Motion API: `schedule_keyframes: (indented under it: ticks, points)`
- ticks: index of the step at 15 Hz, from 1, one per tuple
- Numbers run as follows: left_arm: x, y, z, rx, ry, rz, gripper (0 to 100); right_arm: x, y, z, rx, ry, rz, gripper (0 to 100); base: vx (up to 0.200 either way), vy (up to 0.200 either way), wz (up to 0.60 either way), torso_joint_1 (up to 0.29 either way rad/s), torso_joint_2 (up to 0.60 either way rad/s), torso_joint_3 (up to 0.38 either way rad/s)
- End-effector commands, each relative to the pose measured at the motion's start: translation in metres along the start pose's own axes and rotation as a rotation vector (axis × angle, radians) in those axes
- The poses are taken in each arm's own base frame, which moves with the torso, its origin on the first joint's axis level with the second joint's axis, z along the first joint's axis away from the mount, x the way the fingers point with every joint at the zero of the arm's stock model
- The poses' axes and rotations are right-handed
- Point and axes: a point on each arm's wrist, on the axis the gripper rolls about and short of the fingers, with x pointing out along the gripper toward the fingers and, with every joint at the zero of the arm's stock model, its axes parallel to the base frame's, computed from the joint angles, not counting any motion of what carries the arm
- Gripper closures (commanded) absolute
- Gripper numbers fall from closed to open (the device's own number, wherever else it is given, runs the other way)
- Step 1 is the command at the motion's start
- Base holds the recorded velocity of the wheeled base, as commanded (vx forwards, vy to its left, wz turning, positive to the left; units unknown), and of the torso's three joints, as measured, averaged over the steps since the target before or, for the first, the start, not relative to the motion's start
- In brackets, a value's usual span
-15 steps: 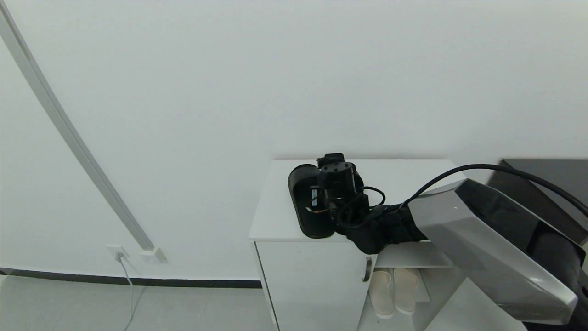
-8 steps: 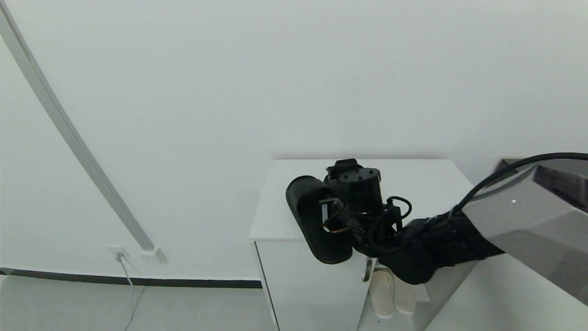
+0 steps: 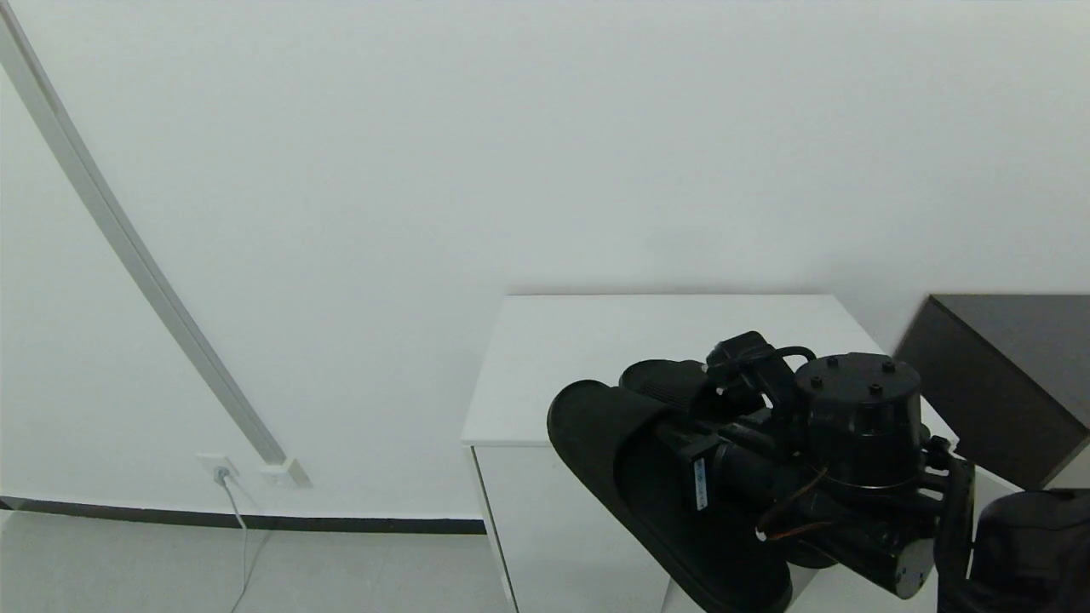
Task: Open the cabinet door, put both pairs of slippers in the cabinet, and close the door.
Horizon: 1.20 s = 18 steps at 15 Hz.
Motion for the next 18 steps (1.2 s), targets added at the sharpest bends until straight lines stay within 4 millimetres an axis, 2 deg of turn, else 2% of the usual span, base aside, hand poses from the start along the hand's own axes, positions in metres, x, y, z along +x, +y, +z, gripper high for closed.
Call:
schedule_keyframes:
  ticks: [1,6,17,18]
  points:
    - [0.000,0.000,0.000,0.000,0.001,0.001,100,-0.010,0.001,0.003,0.001,-0.016,0.012,100,0.000,0.000,0.00,0.000,0.00,0.000]
    - [0.000,0.000,0.000,0.000,0.001,-0.001,100,-0.001,0.002,-0.006,-0.008,0.015,-0.014,100,0.000,0.000,0.00,0.000,0.00,0.000]
    - [0.000,0.000,0.000,0.000,0.001,-0.001,100,0.000,0.005,-0.007,-0.012,0.018,-0.021,100,0.000,0.000,0.00,0.000,0.00,0.000]
    - [0.000,0.000,0.000,0.000,0.001,-0.001,100,0.000,0.005,-0.007,-0.012,0.018,-0.021,100,-0.200,0.000,0.00,0.002,0.00,0.002]
